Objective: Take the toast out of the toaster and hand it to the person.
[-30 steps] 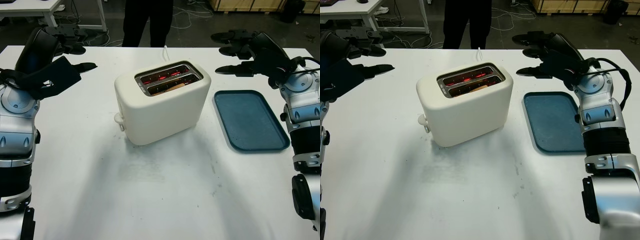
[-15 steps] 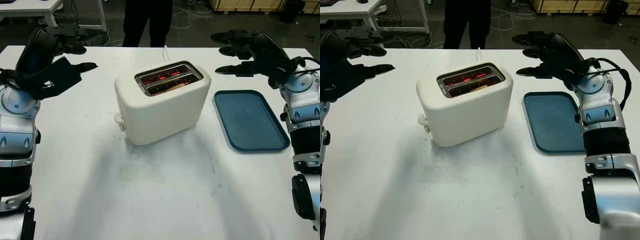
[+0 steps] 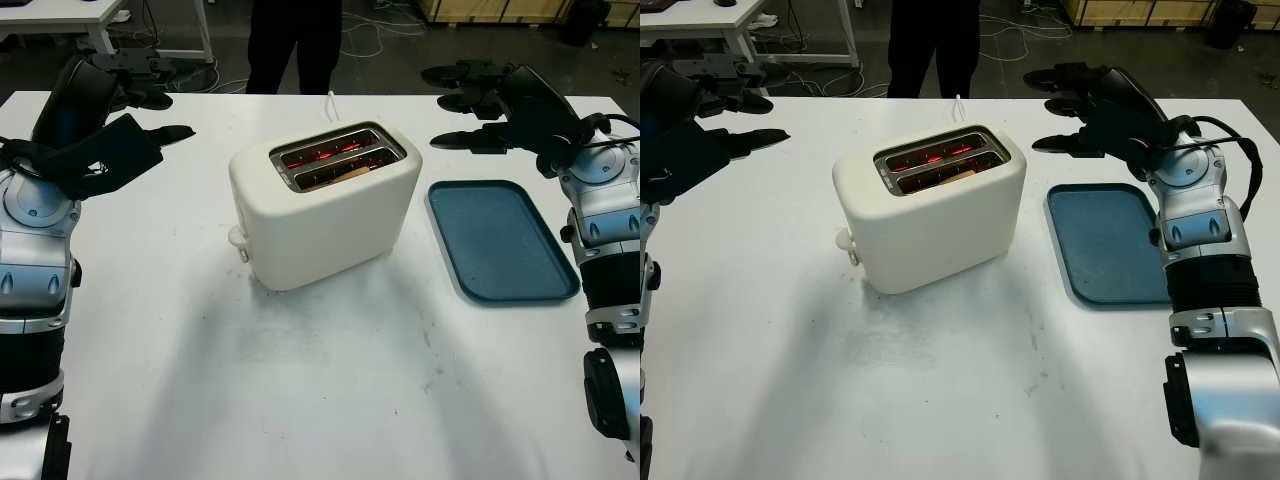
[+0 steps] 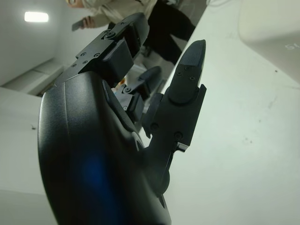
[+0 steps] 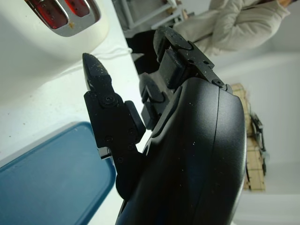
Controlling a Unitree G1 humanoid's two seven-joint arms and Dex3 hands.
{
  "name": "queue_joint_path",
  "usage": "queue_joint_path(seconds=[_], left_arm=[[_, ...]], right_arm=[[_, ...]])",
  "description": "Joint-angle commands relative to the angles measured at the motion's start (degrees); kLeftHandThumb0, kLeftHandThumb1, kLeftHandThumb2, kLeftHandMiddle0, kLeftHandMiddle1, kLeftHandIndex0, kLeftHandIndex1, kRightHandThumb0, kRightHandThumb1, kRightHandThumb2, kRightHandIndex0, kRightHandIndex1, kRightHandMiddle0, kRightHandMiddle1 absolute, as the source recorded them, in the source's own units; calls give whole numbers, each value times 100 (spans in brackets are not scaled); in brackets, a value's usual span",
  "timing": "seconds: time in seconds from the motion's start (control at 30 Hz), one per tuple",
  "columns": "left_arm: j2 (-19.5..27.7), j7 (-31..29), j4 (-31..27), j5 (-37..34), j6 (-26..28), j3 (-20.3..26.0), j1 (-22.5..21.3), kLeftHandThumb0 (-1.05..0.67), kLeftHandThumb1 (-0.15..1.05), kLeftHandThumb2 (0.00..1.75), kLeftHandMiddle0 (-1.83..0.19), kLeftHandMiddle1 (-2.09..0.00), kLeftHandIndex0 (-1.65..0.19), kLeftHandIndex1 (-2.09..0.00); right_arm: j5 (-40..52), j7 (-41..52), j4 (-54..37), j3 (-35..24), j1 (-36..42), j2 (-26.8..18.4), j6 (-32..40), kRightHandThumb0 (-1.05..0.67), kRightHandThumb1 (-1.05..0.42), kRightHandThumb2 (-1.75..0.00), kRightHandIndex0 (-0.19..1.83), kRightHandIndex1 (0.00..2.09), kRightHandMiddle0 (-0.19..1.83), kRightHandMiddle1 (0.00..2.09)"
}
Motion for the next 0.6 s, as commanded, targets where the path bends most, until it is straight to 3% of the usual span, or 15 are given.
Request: queue_joint_path(seconds=[0.0,0.57], left_arm=[[-10,5,-29,12,-1,-8,26,-28,84,0,-52,-63,-73,-3],[-8,-4,-5,-9,-7,6,37,-31,85,0,-52,-62,-73,-3]], right_arm=[[12,-24,-74,24,63,-3,44,-23,-81,0,54,1,51,0],[86,59,-54,-7,56,12,94,-18,-82,0,51,0,49,0]])
